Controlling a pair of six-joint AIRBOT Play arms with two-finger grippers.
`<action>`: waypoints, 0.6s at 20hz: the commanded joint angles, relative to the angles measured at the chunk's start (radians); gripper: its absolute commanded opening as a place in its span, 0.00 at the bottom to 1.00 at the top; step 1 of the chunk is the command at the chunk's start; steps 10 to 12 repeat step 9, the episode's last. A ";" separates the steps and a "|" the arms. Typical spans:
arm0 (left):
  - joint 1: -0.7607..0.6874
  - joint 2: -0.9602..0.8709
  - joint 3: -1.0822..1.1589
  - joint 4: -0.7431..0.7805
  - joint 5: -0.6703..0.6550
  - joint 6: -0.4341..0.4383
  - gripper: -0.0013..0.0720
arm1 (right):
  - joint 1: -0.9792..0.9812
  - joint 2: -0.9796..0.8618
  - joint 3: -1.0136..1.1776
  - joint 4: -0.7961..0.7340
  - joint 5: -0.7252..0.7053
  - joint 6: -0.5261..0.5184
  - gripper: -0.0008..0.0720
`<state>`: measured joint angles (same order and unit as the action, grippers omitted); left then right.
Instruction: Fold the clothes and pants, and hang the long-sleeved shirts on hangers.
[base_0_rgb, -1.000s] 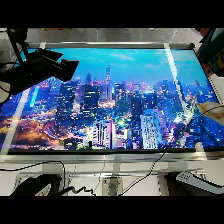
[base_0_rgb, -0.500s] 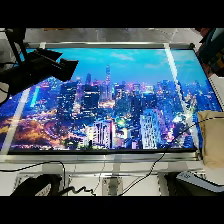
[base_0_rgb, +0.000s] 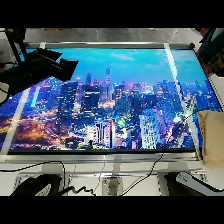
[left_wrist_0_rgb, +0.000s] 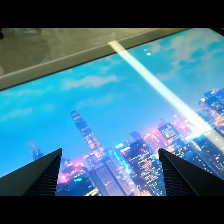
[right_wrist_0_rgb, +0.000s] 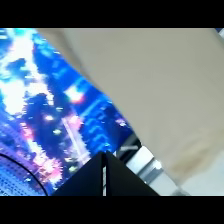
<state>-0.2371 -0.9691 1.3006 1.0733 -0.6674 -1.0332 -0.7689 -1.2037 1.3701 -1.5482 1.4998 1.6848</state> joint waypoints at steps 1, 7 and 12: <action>0.001 0.001 0.000 0.000 0.000 0.000 0.97 | 0.185 0.061 0.010 -0.001 -0.060 -0.001 0.03; 0.001 0.001 0.000 0.000 0.000 0.000 0.97 | 0.469 0.157 0.010 0.007 -0.182 0.003 0.03; 0.001 0.001 0.000 0.000 0.000 0.000 0.97 | 0.523 0.163 0.010 0.009 -0.180 0.003 0.03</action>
